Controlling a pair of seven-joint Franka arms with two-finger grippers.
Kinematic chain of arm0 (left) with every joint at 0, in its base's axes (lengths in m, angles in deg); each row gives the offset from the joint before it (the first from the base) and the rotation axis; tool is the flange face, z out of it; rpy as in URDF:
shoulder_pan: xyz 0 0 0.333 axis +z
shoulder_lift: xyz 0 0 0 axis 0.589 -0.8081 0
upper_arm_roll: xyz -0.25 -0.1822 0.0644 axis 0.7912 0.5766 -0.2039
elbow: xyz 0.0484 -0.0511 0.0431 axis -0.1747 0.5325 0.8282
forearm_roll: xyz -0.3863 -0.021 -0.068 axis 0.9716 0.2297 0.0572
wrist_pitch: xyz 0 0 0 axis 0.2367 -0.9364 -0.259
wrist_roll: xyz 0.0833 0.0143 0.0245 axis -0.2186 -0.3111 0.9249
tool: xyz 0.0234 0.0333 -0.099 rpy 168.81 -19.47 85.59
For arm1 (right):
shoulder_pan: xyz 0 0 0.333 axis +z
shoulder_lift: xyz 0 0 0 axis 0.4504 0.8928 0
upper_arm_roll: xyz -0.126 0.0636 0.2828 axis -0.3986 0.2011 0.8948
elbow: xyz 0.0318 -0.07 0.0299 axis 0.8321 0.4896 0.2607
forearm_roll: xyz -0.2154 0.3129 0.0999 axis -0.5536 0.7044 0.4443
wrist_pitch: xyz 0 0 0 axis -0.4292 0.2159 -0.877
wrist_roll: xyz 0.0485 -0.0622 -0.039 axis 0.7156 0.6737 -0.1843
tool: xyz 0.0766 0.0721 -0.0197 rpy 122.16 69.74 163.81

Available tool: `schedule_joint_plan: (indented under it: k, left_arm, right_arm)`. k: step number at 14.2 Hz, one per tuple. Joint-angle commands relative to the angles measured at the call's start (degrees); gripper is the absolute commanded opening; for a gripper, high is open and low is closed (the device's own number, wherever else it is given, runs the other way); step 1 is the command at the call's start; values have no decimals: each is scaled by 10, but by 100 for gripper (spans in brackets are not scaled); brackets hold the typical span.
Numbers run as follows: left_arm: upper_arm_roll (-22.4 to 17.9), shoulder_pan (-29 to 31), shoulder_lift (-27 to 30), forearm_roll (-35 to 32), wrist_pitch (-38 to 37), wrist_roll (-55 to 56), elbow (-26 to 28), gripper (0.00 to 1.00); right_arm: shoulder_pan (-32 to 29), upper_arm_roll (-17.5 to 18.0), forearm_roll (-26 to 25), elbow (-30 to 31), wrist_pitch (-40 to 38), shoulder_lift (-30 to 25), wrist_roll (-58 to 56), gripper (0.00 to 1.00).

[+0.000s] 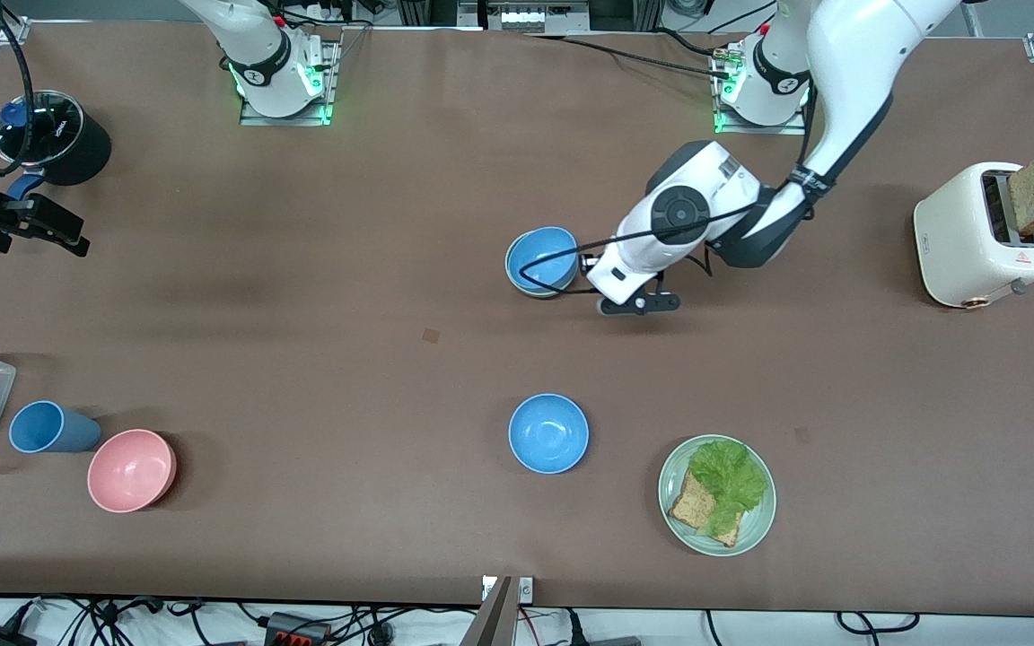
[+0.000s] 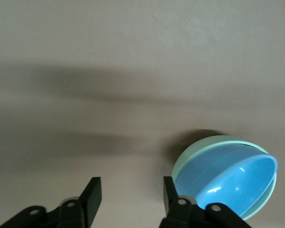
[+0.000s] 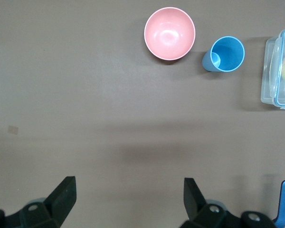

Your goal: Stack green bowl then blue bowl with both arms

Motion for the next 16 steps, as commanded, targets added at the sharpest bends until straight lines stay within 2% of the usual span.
schedule_joint_plan:
  k: [1,3,5,8,10,12,15,16]
  left_arm:
    - [10,12,10,-13,-49,3,-36,62]
    - [10,16,10,-12,-64,-17,-51,63]
    - [13,45,11,-9,-72,-67,-57,63]
    - [57,111,9,-9,-103,-124,-76,65]
    - [57,134,9,-9,-108,-215,-87,73]
    - [61,166,10,-9,-110,-284,-93,78]
    - [60,180,15,-6,-159,-366,-123,83]
    - [45,180,39,17,-175,-375,-122,96]
  right_arm:
    - [-8,6,0,1,1,-7,-6,100]
    - [-9,6,0,1,0,-7,-6,100]
    - [-8,6,0,1,-5,-7,-6,100]
    - [-8,6,0,2,-7,-7,-6,100]
    - [-8,6,-6,1,-6,-7,-7,100]
    - [-6,6,-6,2,-7,-7,-7,100]
    - [-6,6,-6,2,-7,-7,-7,100]
    - [-6,6,-6,2,-7,-7,-7,100]
